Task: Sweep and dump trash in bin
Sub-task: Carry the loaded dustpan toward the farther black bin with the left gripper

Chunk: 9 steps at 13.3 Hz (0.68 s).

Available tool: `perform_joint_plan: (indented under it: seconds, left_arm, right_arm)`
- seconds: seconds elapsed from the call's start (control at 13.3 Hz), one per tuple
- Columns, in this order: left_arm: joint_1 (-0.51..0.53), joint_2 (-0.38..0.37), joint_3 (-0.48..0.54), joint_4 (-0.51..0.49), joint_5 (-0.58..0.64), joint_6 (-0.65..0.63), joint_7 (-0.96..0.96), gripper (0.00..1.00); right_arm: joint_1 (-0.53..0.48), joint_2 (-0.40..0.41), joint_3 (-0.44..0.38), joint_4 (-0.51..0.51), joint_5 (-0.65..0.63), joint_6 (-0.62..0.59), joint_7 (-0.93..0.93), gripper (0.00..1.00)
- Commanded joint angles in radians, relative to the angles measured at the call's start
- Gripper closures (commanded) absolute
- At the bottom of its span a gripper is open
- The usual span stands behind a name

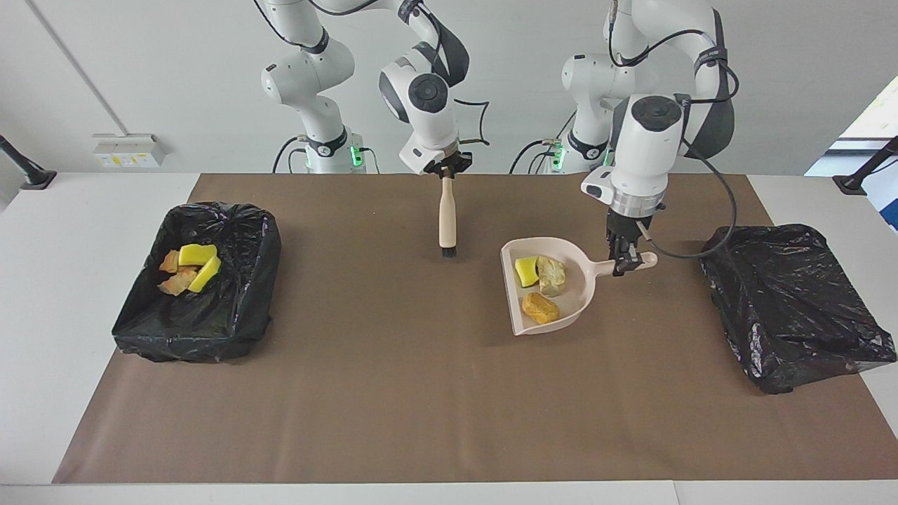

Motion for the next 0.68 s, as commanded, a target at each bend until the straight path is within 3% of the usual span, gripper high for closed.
perform_joint_plan:
  seconds: [0.0,0.23,0.6]
  left_arm:
    - [0.05,0.03,-0.012,0.102,-0.023,-0.088,0.041,1.0]
    - [0.131,0.037,-0.011,0.162,-0.101,-0.138,0.163,1.0]
    - [0.263,0.077,-0.011,0.335,-0.114,-0.3,0.256,1.0]
  right_arm:
    - [0.036,0.02,0.002,-0.01,0.021,0.07,0.03,1.0]
    - [0.116,0.064,0.002,-0.01,0.031,0.125,0.111,1.0]
    - [0.125,0.043,0.002,-0.037,0.002,0.101,0.118,1.0]
